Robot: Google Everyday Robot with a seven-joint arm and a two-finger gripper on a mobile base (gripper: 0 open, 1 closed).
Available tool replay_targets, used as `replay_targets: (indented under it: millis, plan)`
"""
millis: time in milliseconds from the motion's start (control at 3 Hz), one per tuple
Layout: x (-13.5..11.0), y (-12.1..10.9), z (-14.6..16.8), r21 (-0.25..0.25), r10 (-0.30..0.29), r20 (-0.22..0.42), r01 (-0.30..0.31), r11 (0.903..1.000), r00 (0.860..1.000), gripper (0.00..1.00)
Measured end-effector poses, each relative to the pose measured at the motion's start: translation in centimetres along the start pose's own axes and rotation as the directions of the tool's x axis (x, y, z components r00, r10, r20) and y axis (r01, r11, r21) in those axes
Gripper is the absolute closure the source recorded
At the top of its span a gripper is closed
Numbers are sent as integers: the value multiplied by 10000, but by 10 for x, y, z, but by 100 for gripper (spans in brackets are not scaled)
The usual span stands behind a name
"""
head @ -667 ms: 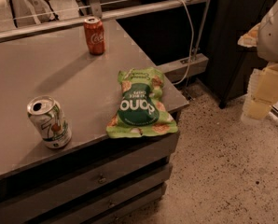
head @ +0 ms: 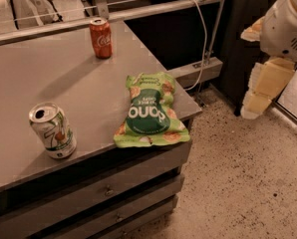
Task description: Move coke can near green rice chip bag
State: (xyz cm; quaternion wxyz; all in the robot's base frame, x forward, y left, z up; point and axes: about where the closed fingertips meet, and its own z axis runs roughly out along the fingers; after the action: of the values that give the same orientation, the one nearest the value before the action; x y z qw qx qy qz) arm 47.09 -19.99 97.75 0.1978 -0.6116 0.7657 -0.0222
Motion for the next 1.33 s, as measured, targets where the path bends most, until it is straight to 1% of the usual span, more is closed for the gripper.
replay_targets:
  millis: [333,667,1000,1333]
  plan:
    - [-51,-37,25,408,-525,1314,476,9980,9899,0]
    - [-104,-61,48,699,-610,2692,437,9966,9612,0]
    - [-149,-84,66,630,-304,3605,81,9980,9323,0]
    - [-149,-84,66,630,-305,3605,82,9980,9323,0]
